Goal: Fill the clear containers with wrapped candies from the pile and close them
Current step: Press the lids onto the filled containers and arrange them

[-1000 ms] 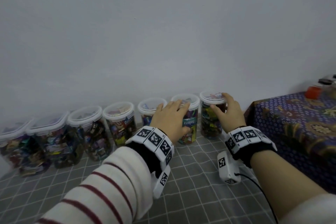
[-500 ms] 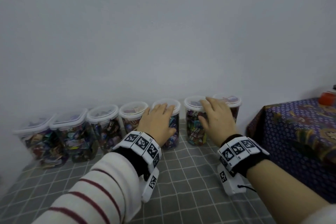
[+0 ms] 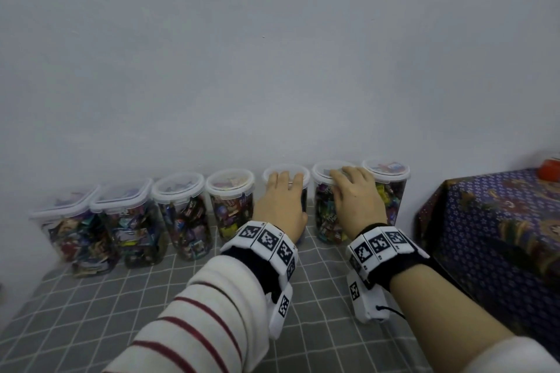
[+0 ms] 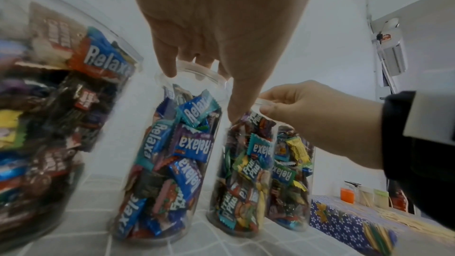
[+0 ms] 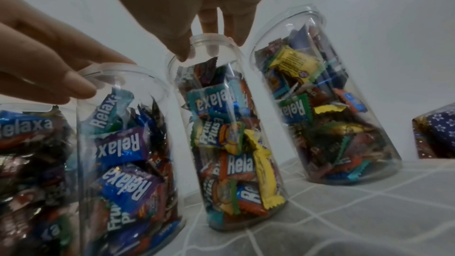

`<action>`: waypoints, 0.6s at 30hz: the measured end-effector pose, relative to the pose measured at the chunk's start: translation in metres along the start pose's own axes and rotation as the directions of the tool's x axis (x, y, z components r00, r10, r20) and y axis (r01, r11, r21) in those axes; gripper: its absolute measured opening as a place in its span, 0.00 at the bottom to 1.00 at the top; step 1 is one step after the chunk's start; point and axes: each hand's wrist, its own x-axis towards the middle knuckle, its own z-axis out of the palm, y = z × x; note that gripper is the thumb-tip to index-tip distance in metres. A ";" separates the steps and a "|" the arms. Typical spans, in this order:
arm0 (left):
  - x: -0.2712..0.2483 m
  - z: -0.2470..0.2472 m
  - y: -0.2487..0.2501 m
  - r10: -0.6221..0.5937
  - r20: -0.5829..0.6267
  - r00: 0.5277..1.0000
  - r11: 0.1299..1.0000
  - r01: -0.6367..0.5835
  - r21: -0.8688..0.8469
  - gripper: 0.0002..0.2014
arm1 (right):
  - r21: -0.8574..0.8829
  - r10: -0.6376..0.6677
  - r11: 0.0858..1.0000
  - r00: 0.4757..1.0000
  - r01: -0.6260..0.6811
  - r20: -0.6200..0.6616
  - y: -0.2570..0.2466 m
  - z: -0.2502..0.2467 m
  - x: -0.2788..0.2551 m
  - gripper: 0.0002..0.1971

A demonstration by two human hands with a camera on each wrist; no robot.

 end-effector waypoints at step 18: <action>-0.014 -0.020 -0.087 -0.106 -0.122 0.987 0.979 0.125 0.163 0.30 | -0.026 -0.241 0.970 0.970 0.241 0.006 -0.056 0.000 0.008 0.18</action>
